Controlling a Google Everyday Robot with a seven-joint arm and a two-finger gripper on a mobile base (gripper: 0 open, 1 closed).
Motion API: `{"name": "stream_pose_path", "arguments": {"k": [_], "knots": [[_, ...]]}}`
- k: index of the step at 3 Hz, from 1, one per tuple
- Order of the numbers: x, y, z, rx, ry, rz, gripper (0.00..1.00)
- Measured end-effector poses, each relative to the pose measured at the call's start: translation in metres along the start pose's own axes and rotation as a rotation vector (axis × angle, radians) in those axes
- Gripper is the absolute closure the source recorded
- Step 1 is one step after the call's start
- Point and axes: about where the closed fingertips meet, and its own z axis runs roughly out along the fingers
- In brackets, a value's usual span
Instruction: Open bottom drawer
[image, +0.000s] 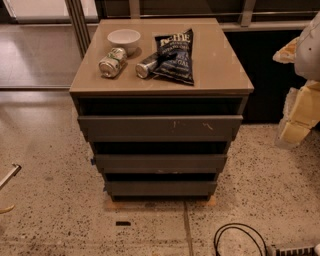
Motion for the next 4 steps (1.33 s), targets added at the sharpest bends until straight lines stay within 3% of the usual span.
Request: {"name": "stream_pose_path", "arguments": {"k": [1, 2, 3, 4], "knots": [[0.000, 0.000, 0.000, 0.000, 0.000, 0.000, 0.00], [-0.004, 0.009, 0.010, 0.004, -0.003, -0.045, 0.00], [0.003, 0.025, 0.048, -0.021, -0.037, -0.098, 0.00], [0.023, 0.047, 0.107, -0.071, -0.092, -0.122, 0.00]]}}
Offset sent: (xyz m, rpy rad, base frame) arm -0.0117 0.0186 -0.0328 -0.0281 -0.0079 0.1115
